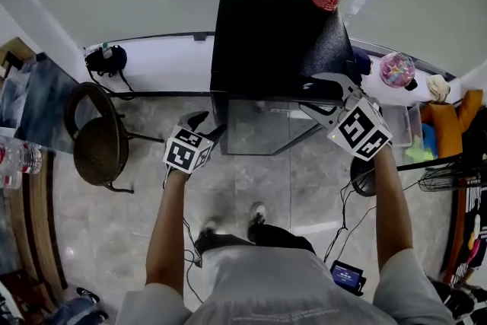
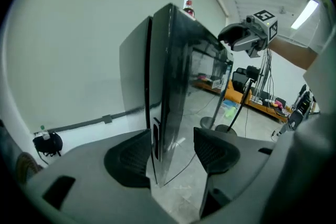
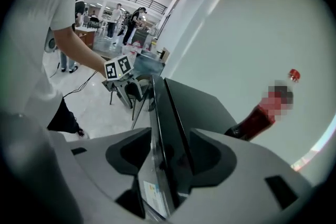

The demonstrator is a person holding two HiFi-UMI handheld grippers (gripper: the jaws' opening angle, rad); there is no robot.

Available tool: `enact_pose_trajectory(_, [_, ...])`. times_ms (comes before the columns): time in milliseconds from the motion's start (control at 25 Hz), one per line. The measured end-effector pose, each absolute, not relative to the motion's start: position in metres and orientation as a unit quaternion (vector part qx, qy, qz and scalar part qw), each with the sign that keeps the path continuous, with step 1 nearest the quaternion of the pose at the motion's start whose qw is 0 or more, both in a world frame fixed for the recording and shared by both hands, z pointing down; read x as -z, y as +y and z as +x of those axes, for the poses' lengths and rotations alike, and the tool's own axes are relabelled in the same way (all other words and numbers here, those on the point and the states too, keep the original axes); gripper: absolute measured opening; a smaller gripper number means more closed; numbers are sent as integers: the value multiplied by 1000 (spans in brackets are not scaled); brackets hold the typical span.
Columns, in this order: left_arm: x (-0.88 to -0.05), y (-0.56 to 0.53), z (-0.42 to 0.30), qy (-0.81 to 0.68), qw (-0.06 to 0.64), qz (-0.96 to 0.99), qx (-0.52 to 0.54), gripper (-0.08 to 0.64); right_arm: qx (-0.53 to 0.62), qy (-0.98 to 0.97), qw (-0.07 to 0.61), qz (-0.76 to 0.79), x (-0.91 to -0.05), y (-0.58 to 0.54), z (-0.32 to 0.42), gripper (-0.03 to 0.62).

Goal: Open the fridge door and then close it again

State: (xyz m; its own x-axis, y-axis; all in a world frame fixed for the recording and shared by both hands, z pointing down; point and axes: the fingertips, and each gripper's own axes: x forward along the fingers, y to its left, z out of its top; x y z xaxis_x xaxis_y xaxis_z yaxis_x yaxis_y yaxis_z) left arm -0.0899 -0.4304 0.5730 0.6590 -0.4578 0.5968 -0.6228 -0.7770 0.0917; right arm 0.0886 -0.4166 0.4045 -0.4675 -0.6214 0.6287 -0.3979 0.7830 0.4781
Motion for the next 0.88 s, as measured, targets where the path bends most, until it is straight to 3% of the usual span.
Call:
enact_pose_trajectory(160, [-598,-440,-86,-320,174,891,-271,245,142,-841,450,267,-426,-424,93,224])
enact_pose_trajectory(280, [-605,-444,-76,-325,199,896,-226,244,138,-848,436,268,-432,-426,96,212])
enact_pose_trajectory(440, [-609,-448,-78,-356,202,889,-207,179,157,-855,426,252,-430,-425,93,202])
enact_pose_trajectory(880, [-607,-446,-76,-394,207,877,-183,179,195,-855,416,240,-430,-422,95,199])
